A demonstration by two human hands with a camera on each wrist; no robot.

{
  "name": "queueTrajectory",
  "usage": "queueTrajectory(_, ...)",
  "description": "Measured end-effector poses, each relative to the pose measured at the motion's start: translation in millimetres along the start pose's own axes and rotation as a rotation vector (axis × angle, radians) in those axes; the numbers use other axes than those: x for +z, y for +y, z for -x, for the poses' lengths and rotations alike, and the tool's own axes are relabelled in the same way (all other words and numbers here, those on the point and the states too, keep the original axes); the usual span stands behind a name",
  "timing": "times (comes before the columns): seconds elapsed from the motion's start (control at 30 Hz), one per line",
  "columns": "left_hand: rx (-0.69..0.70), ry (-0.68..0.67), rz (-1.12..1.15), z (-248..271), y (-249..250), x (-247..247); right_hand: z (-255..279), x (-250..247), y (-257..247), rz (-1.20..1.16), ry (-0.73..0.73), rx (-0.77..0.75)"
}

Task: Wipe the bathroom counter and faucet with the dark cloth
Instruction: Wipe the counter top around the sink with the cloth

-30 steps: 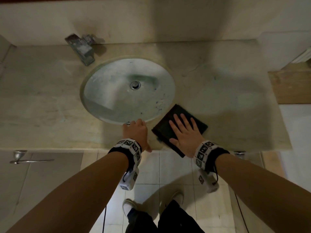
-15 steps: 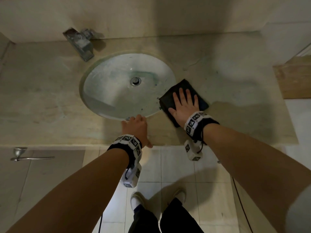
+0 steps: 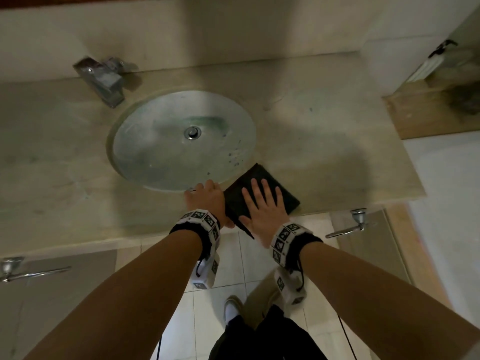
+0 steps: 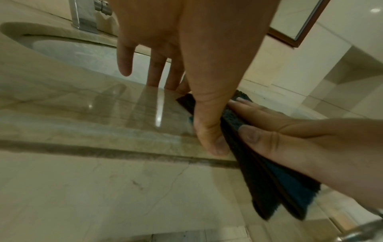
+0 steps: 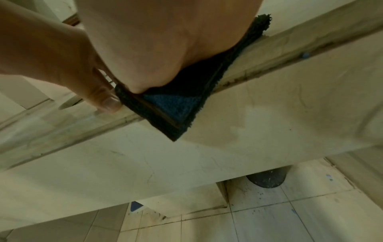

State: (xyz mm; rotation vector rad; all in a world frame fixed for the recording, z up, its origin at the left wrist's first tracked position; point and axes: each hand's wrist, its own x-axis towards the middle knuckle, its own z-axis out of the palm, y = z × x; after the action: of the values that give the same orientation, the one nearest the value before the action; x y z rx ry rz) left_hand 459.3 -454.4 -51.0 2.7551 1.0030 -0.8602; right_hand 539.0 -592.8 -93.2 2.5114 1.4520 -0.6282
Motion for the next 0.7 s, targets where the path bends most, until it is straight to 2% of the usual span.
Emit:
queueTrajectory(0.27,0.006,0.008,-0.043,-2,2,1,-2,-2,4,-0.023,-0.014,-0.028)
queueTrajectory(0.4,-0.014,-0.005,0.001,-1,5,1,-11,-8,16,-0.047,-0.014,-0.093)
queueTrajectory(0.57,-0.074,-0.022,0.068,3,10,2,-12,-10,48,-0.043,-0.003,-0.198)
queueTrajectory(0.7,-0.193,-0.068,0.155,7,28,2,-4,-8,96,-0.038,0.018,-0.194)
